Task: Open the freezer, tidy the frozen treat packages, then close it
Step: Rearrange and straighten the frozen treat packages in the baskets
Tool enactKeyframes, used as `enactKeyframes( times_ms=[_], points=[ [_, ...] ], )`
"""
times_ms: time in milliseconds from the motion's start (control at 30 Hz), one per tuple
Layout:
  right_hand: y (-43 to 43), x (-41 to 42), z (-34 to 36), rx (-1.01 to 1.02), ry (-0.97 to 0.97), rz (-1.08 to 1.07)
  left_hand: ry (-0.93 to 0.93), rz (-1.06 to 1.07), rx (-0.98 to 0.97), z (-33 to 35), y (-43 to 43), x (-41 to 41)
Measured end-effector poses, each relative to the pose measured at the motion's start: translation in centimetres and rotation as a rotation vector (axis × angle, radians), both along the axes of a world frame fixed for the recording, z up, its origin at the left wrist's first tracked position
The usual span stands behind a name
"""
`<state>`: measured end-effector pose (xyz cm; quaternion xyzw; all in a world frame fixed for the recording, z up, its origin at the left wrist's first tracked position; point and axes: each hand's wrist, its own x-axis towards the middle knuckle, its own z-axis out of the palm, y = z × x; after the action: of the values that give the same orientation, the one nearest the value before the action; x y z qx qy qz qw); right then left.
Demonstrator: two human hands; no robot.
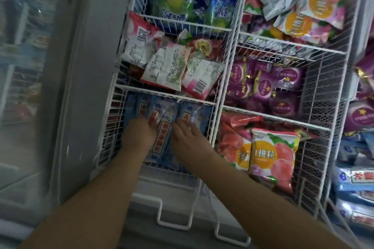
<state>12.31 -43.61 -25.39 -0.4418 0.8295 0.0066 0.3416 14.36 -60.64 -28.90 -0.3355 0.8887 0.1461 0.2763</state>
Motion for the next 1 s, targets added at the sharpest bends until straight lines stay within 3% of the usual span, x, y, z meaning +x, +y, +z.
enactKeyframes(
  times_ms=[67,167,367,567,800,1000],
  points=[
    [1.7,-0.2,1.2,-0.149,0.064,-0.042,0.224,-0.211,-0.027,1.7,1.5,-0.7],
    [5.8,-0.8,2.9,-0.178,0.127,-0.138,0.385,-0.485,0.029,4.3,5.0,-1.3],
    [18.6,-1.8,4.8,-0.074,0.199,-0.51,0.616,-0.776,0.282,6.8,16.6,-3.3],
    [34.0,-3.4,7.1,0.046,0.286,-0.794,0.795,-0.928,0.483,7.6,32.2,-7.0],
    [44.6,-2.5,8.3,0.106,0.121,-0.594,0.492,-1.004,0.698,7.8,46.5,-12.8],
    [47.3,-1.6,8.4,0.104,0.18,-0.614,0.342,-1.244,0.54,7.5,52.0,-14.7]
  ],
)
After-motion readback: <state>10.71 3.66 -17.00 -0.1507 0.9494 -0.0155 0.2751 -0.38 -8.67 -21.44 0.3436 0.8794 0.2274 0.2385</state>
